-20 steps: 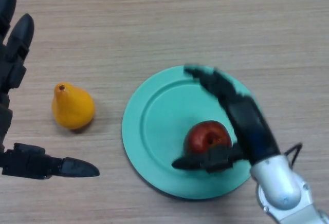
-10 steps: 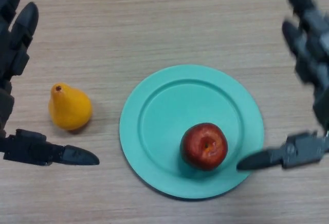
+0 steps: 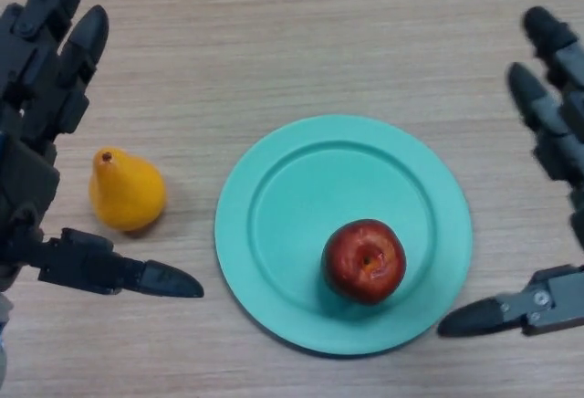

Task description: Pick up the red apple and place it on the plate

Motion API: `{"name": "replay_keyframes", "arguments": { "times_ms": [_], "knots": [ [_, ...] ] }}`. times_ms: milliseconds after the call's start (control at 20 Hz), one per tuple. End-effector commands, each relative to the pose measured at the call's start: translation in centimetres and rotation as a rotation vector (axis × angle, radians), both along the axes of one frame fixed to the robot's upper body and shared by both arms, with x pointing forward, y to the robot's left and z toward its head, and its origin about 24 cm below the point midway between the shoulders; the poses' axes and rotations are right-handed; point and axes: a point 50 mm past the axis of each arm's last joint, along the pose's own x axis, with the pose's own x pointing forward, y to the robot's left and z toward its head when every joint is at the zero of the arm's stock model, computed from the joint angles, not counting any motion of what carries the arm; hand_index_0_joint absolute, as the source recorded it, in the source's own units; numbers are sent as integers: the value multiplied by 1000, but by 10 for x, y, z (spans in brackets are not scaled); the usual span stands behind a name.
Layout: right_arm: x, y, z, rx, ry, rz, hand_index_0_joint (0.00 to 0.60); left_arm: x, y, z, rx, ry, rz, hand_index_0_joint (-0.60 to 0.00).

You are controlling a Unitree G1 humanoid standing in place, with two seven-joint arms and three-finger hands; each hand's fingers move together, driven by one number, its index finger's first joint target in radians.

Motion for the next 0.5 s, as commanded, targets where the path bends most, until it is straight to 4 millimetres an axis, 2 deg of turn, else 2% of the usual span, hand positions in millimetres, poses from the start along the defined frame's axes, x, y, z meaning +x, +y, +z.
{"name": "replay_keyframes", "arguments": {
  "times_ms": [50, 500],
  "knots": [
    [-8, 0, 23, -17, -180, 19, 0, -7, 2, 17, 27, -151, 41, 0],
    [-2, 4, 25, -58, -162, 65, 0, -8, 10, 17, 24, -148, 72, 0]
  ]
}}
